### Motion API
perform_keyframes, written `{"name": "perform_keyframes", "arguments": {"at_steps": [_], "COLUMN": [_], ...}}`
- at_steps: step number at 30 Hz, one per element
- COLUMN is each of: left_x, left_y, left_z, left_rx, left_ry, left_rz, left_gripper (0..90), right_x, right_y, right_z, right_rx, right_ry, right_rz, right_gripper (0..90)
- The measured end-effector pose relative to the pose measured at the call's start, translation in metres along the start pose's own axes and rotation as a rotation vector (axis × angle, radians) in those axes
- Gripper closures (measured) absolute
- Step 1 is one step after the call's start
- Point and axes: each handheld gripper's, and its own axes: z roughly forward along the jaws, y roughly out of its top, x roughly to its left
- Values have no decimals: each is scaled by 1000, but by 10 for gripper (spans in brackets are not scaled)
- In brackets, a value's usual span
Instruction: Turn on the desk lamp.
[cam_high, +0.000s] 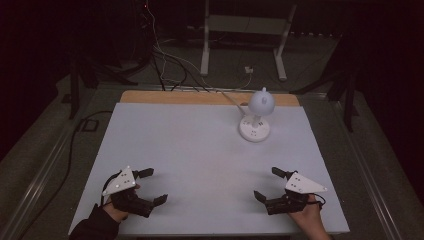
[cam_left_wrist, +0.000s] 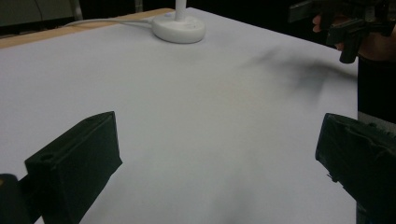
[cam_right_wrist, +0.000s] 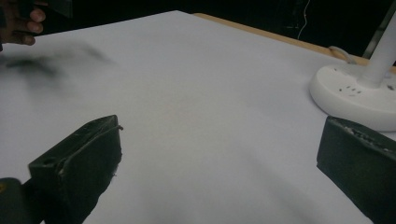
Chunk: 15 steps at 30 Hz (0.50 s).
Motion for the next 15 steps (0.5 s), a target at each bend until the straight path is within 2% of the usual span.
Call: {"name": "perform_keyframes", "arguments": {"at_steps": [15], "left_x": [0], "left_y": [0], "left_z": [0], "left_rx": [-1], "left_ry": [1], "left_rz": [-7], "left_gripper": [4], "right_x": [3], "right_y": [14], "right_z": [5], "right_rx": [9], "right_ry": [10], "right_rz": [11], "right_gripper": [1]}}
